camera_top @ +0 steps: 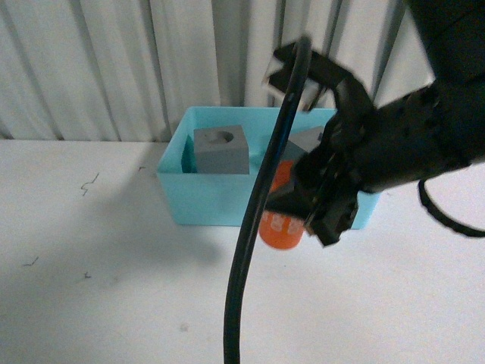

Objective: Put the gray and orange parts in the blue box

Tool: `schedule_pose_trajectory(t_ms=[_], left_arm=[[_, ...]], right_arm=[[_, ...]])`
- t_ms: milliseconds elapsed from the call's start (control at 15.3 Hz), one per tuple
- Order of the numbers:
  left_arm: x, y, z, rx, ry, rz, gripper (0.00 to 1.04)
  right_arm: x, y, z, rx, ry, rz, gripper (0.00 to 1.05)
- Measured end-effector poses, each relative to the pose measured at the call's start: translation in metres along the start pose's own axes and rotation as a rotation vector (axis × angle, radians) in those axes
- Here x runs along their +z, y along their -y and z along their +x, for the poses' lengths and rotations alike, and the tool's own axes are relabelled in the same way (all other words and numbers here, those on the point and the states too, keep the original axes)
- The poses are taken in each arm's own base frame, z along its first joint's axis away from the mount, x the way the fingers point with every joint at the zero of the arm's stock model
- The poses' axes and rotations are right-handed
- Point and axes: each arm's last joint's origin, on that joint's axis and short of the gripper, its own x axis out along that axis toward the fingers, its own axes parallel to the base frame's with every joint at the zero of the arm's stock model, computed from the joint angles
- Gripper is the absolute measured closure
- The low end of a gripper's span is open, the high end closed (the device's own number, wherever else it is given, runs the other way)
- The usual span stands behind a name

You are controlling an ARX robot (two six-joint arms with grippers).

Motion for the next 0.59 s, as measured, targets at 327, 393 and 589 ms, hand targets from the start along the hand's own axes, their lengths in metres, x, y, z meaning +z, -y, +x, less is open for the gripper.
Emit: schedule_pose_trajectory(t_ms=[327, 393, 589], left_arm=[[0.000, 0.000, 0.000, 0.000, 0.000, 0.000, 0.07], [0.000, 0.000, 0.000, 0.000, 0.000, 0.000, 0.07], [0.000, 0.000, 0.000, 0.000, 0.000, 0.000, 0.07]], right_arm=[[0.049, 0.056, -0.104, -0.342, 0.222, -0.030, 0.57], [0.055, 0.072, -0.112, -0.387, 0.242, -0.017, 0.57], [0.069, 0.107, -0.082, -0.387, 0.257, 0.069, 0.57]])
